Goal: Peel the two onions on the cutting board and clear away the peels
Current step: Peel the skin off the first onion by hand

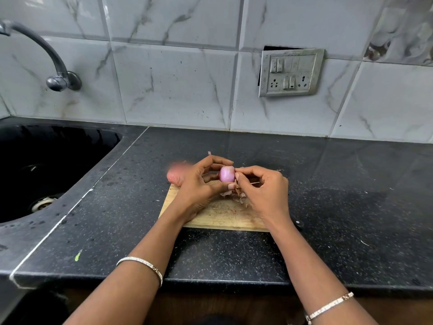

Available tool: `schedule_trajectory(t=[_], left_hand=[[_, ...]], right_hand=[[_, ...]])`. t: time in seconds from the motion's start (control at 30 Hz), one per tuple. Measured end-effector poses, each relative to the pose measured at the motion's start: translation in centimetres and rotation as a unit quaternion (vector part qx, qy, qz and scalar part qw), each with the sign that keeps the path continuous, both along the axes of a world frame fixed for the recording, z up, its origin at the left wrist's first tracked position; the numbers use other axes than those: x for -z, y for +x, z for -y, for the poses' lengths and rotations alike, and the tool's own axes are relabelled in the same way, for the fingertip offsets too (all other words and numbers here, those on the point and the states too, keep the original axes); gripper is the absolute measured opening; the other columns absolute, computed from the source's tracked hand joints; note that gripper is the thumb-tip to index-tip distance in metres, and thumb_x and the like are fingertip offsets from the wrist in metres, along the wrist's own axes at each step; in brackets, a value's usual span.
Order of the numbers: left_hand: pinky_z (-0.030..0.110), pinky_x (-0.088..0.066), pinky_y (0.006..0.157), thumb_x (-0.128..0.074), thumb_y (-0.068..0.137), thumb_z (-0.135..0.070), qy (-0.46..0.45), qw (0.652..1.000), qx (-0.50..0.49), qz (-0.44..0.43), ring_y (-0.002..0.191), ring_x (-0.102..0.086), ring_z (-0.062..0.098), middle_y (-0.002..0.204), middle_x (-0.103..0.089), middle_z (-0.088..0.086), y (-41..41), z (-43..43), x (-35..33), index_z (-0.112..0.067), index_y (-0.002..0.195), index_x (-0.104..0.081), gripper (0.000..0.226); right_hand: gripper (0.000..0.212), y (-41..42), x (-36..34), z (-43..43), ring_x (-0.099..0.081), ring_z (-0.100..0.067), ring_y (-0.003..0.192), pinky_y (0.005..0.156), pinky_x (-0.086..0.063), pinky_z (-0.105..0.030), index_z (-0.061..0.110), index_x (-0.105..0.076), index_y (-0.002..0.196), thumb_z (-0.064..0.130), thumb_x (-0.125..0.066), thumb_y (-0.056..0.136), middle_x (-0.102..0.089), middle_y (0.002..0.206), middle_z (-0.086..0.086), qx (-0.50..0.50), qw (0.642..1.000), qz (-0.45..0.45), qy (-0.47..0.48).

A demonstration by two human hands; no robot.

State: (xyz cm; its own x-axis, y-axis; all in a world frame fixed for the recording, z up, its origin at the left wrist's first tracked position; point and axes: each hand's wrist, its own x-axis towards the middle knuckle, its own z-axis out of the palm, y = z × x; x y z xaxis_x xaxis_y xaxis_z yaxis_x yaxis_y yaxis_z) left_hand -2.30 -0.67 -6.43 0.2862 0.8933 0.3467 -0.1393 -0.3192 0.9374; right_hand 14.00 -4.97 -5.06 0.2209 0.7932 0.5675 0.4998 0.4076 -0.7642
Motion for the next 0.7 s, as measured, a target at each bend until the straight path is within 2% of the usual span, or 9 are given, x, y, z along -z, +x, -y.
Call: schedule_trajectory(t=[0.1,0.27,0.43,0.5,0.63,0.7], left_hand=[[0.040,-0.061,0.085,-0.087,0.072,0.004,0.003,1.000,-0.002,-0.007,0.106,-0.071,0.029,0.116,-0.070,0.013,-0.08,0.01,0.04,-0.014,0.114,-0.069,0.049],[0.053,-0.059,0.092,-0.091,0.067,0.000,-0.006,1.000,-0.004,-0.015,0.108,-0.071,0.035,0.115,-0.072,0.013,0.05,-0.11,0.15,-0.016,0.117,-0.069,0.057],[0.055,-0.059,0.092,-0.090,0.067,0.003,-0.028,1.000,-0.002,-0.013,0.107,-0.072,0.034,0.112,-0.075,0.013,0.22,-0.08,0.12,-0.011,0.118,-0.068,0.058],[0.055,-0.059,0.092,-0.089,0.068,0.005,-0.030,0.999,-0.005,-0.011,0.105,-0.072,0.032,0.112,-0.075,0.014,0.22,-0.05,0.10,-0.011,0.118,-0.067,0.057],[0.054,-0.060,0.091,-0.090,0.067,0.003,-0.017,1.000,-0.012,-0.014,0.105,-0.072,0.033,0.113,-0.074,0.011,0.12,-0.03,0.10,-0.014,0.115,-0.068,0.055],[0.051,-0.060,0.090,-0.090,0.068,0.003,-0.014,1.000,-0.016,-0.015,0.105,-0.072,0.033,0.113,-0.073,0.010,0.10,-0.04,0.06,-0.013,0.114,-0.068,0.054]], right_hand=[[0.010,-0.11,0.12,0.02,-0.070,-0.001,0.072,0.069,-0.057,-0.023,0.021,-0.082,0.087,0.012,-0.077,0.084,-0.075,0.077,0.015,0.012,0.999,0.024,0.019],[0.004,-0.11,0.66,-0.47,-0.066,-0.004,0.070,0.064,-0.055,-0.029,0.022,-0.076,0.082,0.019,-0.074,0.085,-0.071,0.075,0.013,0.051,0.995,0.085,0.031],[0.003,0.13,0.87,-0.96,-0.065,-0.009,0.073,0.067,-0.056,-0.038,0.019,-0.071,0.084,0.016,-0.070,0.085,-0.070,0.080,0.009,0.076,0.994,0.072,0.026],[0.005,0.29,0.75,-0.88,-0.065,-0.007,0.073,0.069,-0.055,-0.034,0.018,-0.072,0.085,0.014,-0.070,0.085,-0.070,0.080,0.009,0.084,0.995,0.058,0.023],[0.004,0.03,0.19,-0.22,-0.067,-0.001,0.073,0.064,-0.050,-0.015,0.020,-0.077,0.088,0.019,-0.074,0.085,-0.072,0.077,0.014,0.046,0.998,0.037,0.003],[0.003,-0.12,0.10,-0.10,-0.067,-0.001,0.072,0.063,-0.049,-0.013,0.022,-0.078,0.087,0.022,-0.076,0.085,-0.073,0.076,0.014,0.029,0.998,0.049,0.010]])
